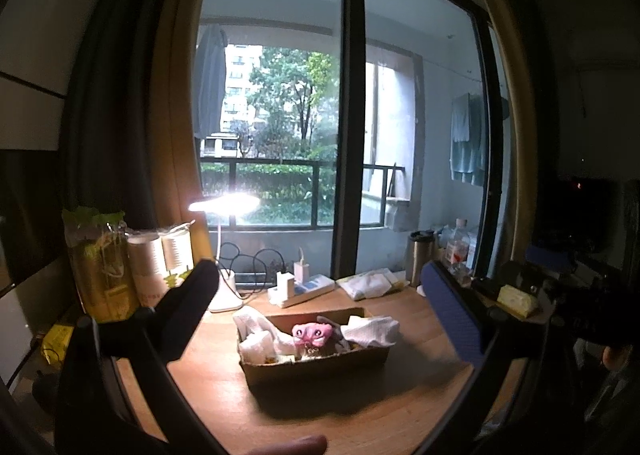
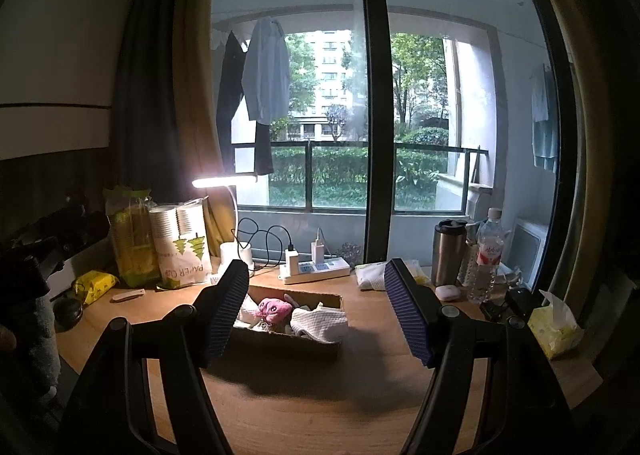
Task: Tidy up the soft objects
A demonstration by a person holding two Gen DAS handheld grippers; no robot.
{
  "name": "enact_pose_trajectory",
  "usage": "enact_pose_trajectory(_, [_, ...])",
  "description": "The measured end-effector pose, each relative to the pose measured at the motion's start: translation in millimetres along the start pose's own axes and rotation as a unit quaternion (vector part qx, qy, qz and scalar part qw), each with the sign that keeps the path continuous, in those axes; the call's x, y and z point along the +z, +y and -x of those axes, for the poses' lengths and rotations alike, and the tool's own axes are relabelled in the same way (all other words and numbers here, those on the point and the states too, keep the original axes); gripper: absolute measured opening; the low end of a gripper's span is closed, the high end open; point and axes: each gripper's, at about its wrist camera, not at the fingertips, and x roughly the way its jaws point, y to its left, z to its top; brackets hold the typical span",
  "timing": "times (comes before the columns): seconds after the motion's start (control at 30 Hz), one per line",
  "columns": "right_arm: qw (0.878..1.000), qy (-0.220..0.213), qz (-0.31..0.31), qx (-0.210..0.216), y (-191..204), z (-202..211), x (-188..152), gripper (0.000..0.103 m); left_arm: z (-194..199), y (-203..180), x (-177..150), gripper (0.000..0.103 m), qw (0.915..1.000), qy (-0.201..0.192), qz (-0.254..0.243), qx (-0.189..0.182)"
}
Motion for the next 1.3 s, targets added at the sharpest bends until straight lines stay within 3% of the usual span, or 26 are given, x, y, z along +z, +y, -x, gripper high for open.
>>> enact_pose_trajectory(1.3, [1.0,0.01,-0.001,0.001,-0.5,-5.6,-5.0,0.074,-2.7,-4.8,-6.9,0.102,0.9999,0.013,-0.001,-0.006])
